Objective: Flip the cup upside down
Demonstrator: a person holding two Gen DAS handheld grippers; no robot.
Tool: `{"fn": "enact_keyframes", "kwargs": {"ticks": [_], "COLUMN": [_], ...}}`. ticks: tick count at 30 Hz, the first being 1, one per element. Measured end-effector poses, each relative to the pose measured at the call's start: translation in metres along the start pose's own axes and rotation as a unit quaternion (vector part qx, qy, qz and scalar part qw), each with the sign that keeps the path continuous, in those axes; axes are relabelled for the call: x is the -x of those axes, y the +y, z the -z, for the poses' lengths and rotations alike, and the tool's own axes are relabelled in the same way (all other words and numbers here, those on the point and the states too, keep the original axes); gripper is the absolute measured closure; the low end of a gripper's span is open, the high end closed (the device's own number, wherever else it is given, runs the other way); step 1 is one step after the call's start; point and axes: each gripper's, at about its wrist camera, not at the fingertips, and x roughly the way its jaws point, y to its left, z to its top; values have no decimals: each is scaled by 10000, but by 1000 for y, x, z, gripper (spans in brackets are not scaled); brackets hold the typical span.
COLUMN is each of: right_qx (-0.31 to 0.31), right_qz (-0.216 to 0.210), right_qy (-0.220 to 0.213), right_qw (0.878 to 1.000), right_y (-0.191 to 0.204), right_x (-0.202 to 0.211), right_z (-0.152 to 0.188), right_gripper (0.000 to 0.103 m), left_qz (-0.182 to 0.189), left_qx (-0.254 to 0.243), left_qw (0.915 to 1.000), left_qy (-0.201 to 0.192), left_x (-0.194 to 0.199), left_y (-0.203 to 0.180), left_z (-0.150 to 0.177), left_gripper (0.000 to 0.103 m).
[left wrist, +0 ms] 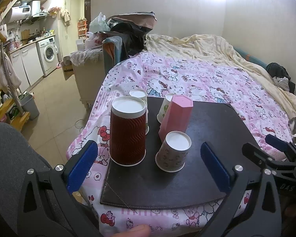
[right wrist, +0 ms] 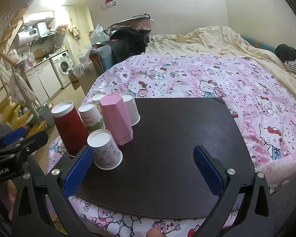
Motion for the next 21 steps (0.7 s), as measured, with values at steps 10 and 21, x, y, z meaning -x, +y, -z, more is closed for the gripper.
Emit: {"fn": "enact_keyframes", "kwargs": {"ticks": [10, 21], "right_qx": [1, -1], "right_qz": [2, 1], "right_qy": [-2, -4], "right_qw": [10000, 10000], "right_y": [0, 0], "right_x": [0, 0], "right_z": [0, 0], "right_gripper": [0, 0], "left_qz": [-6, 3], "left_qx": [-10, 0], "left_qw": [10000, 10000], "left_qy": [15, 18], "left_x": [0, 0], "left_y": [-1, -1], "left_z": [1, 1], "left_gripper": [0, 0]}}
